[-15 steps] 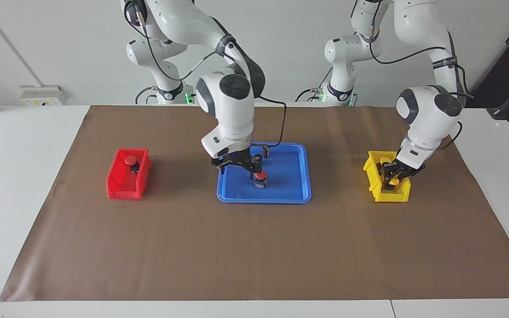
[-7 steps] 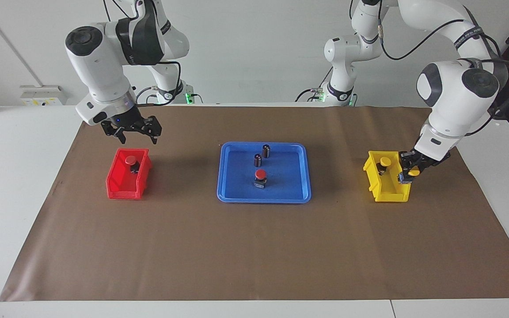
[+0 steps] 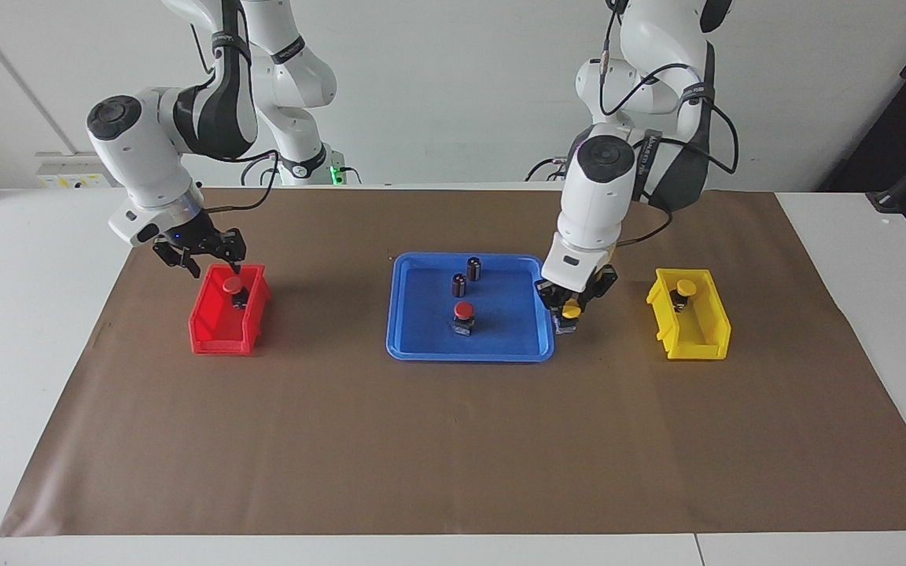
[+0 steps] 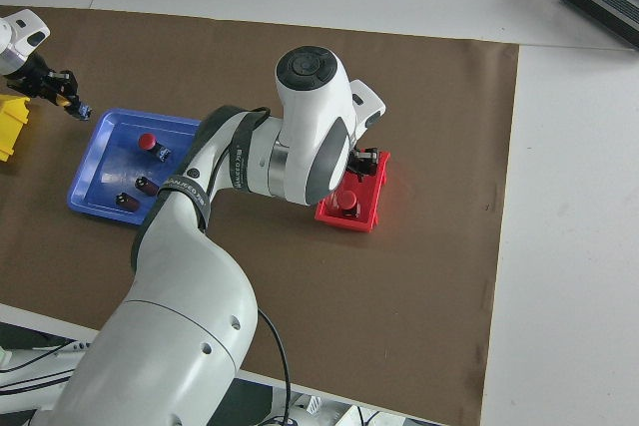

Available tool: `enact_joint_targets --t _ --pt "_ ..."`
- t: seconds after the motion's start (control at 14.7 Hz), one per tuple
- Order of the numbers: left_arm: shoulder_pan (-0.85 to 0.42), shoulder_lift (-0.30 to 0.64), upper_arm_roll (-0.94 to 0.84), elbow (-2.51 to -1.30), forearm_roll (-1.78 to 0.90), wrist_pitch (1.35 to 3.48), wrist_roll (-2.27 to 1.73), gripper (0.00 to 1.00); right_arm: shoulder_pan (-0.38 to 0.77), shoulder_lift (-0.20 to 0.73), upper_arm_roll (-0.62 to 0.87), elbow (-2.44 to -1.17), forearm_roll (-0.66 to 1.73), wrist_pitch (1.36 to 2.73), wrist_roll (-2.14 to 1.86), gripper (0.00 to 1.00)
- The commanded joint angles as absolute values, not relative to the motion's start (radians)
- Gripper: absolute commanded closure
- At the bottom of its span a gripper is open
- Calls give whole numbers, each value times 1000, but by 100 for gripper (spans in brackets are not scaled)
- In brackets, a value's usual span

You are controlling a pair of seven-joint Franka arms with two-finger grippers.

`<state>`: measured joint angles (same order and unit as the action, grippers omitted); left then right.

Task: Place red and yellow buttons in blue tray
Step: 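Place the yellow button in the tray while the right gripper grasps a red button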

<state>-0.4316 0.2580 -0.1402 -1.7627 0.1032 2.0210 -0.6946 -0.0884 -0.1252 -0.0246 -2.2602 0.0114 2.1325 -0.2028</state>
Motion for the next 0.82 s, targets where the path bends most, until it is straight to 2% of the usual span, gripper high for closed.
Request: enact_joint_targets --t 0.0,0.41,0.48,0.61,0.68,0.75 --pt "-488 244 -124 -1850 60 2130 -728 98 -101 -117 -11 -2304 29 2216 -235 32" --pt "-564 314 -124 -1850 60 2194 -816 93 -107 -101 -12 -2384 29 2313 -264 36" --pt "-572 313 -124 -1851 60 2191 -815 81 -107 -101 -12 -2393 29 2319 -268 36" --pt "-571 314 -124 -1844 60 2189 -811 24 -109 -103 -12 -2395 29 2321 -281 36" --pt "-568 314 -123 -1842 60 2184 -805 10 -109 -103 -12 -2395 29 2321 -282 36" --pt "-560 305 -123 -1839 60 2174 -799 3 -110 -103 -12 -2396 29 2321 -288 36"
